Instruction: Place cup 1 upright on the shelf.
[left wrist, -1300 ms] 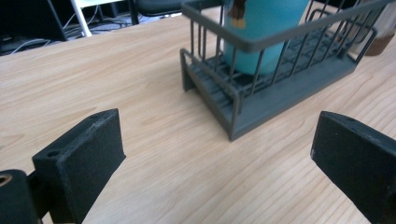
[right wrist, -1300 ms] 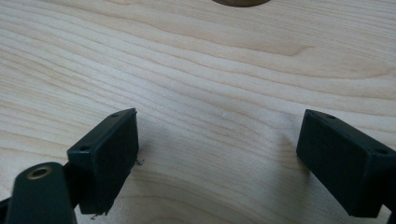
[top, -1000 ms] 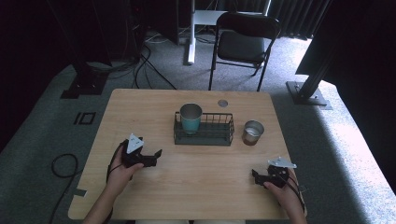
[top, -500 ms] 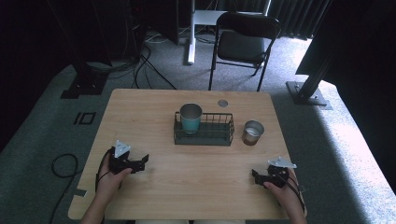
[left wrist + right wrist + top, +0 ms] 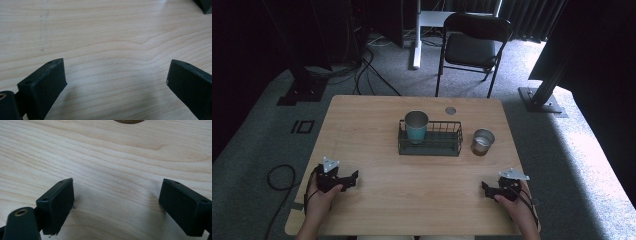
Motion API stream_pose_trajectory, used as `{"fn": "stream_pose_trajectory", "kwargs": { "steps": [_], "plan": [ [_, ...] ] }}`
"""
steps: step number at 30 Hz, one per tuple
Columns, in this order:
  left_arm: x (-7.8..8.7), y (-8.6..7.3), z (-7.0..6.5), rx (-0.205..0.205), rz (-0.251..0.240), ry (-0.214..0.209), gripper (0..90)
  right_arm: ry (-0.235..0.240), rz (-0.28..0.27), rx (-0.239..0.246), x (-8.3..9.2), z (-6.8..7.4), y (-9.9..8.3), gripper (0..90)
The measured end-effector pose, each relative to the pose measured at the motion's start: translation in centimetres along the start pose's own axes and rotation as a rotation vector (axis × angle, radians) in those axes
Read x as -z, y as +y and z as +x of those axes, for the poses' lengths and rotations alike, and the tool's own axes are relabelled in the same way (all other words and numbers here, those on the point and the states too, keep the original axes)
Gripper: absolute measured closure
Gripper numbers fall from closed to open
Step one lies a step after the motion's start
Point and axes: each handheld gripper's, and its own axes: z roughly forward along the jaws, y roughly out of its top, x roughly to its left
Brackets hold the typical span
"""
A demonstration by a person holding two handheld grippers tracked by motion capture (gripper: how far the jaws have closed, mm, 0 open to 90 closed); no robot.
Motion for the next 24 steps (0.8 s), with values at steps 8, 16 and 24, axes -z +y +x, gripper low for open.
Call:
{"fn": "stream_pose_trajectory", "kwargs": {
  "steps": [8, 16, 24],
  "plan": [
    [0.6, -0.4, 0.9, 0.038, 0.081, 0.096, 3.1, 0.000, 0.000, 0.000, 0.0, 0.0, 0.0, 12.4],
    [0.5, -0.7, 1.2, 0.058, 0.119, 0.132, 3.0, 0.000, 0.000, 0.000, 0.0, 0.0, 0.0, 12.4],
    [0.3, -0.8, 1.2, 0.076, 0.109, 0.123, 2.6, 0.000, 0.000, 0.000, 0.0, 0.0, 0.0, 12.4]
  ]
}}
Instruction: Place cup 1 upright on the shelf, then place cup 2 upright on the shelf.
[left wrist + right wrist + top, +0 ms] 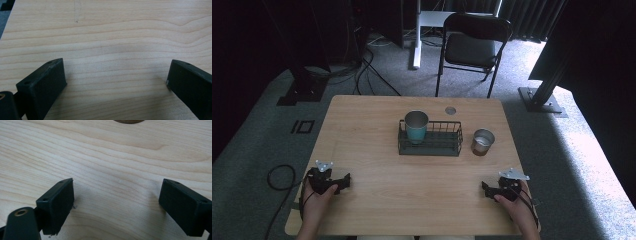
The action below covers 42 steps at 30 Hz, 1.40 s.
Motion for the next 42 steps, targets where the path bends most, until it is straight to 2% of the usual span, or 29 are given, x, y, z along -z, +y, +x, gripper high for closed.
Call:
{"fn": "stream_pose_trajectory", "kwargs": {
  "steps": [21, 28, 34, 42],
  "plan": [
    [-0.1, 0.1, 0.0, -0.004, -0.002, -0.004, 2.7, 0.001, 0.002, 0.001, 0.0, 0.0, 0.0, 12.3],
    [-0.1, 0.1, 0.0, -0.004, -0.002, -0.004, 2.6, 0.018, 0.002, 0.014, 0.1, -0.2, 0.0, 12.4],
    [-0.1, 0.1, 0.0, -0.007, -0.004, -0.006, 2.6, 0.003, 0.008, 0.002, -0.2, -0.5, 0.4, 12.4],
    [-0.1, 0.1, 0.0, -0.007, -0.003, -0.007, 2.6, -0.022, -0.023, -0.026, -1.0, -1.0, 1.2, 13.0]
  ]
}}
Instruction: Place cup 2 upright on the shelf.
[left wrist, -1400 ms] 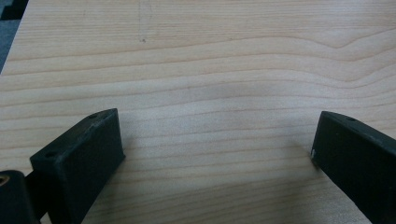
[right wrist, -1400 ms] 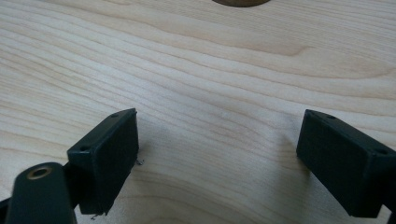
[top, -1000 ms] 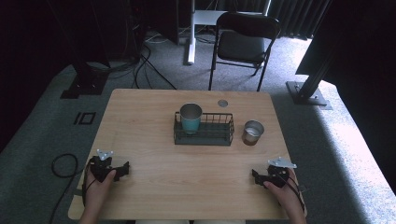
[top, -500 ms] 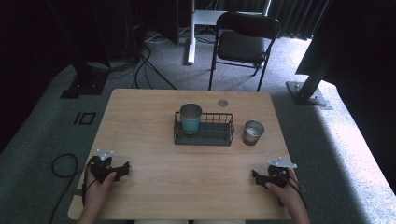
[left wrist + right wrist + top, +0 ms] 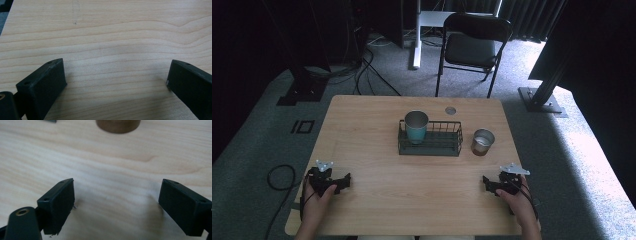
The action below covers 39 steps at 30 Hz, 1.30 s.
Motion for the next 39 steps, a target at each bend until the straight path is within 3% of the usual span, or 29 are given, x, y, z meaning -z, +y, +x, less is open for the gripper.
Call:
{"fn": "stream_pose_trajectory", "kwargs": {
  "steps": [9, 15, 23, 31, 39],
  "plan": [
    [0.0, 0.0, 0.0, 0.000, -0.001, 0.000, 2.6, -0.016, -0.072, -0.040, -0.7, -0.5, 1.7, 12.9],
    [0.0, 0.0, 0.0, 0.000, 0.000, 0.000, 2.6, -0.029, -0.094, -0.015, -1.3, -0.3, 2.9, 12.9],
    [0.0, 0.0, 0.0, 0.000, -0.001, 0.000, 2.6, -0.032, -0.133, -0.041, -2.3, -0.2, 4.0, 12.9],
    [0.0, 0.0, 0.0, 0.000, 0.000, 0.000, 2.6, -0.028, -0.194, -0.020, -2.9, -0.3, 5.3, 13.0],
    [0.0, 0.0, 0.0, -0.002, 0.000, -0.001, 2.6, -0.027, -0.233, -0.046, -3.8, -0.5, 6.1, 13.0]
  ]
}}
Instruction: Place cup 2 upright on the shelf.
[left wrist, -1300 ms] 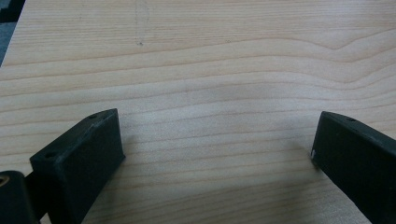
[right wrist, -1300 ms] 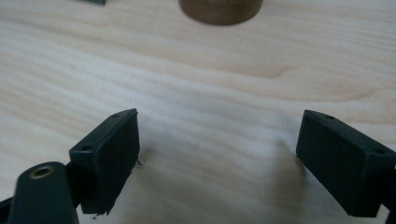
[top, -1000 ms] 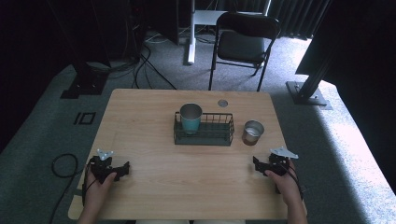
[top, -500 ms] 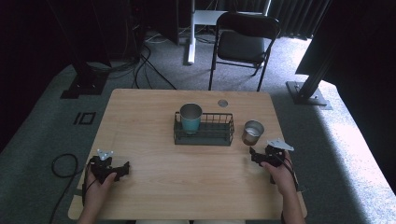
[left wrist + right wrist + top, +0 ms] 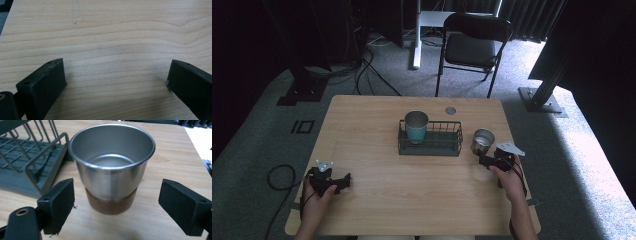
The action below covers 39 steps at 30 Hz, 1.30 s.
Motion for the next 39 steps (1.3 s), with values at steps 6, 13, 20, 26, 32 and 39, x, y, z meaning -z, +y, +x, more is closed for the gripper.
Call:
{"fn": "stream_pose_trajectory", "kwargs": {
  "steps": [6, 13, 20, 26, 32, 39],
  "plan": [
    [0.0, 0.0, 0.0, -0.002, 0.000, -0.003, 2.6, -0.003, -0.027, 0.000, -0.9, -0.2, 0.0, 13.0],
    [0.0, 0.0, 0.0, -0.002, -0.001, -0.003, 2.6, 0.012, -0.051, 0.001, -1.5, 0.0, 0.4, 13.0],
    [0.0, 0.0, 0.0, -0.002, -0.001, -0.003, 2.6, 0.027, -0.076, -0.006, -2.0, 0.0, 0.9, 12.6],
    [0.0, 0.0, 0.0, -0.002, -0.001, -0.003, 2.6, 0.030, -0.095, 0.009, -2.5, 0.2, 1.1, 12.6],
    [0.0, 0.0, 0.0, -0.002, -0.001, -0.003, 2.6, 0.024, -0.092, 0.007, -2.9, 0.3, 1.1, 12.6],
    [0.0, 0.0, 0.0, -0.001, -0.001, -0.003, 2.6, 0.009, -0.099, 0.002, -2.6, 0.4, 1.3, 17.4]
  ]
}}
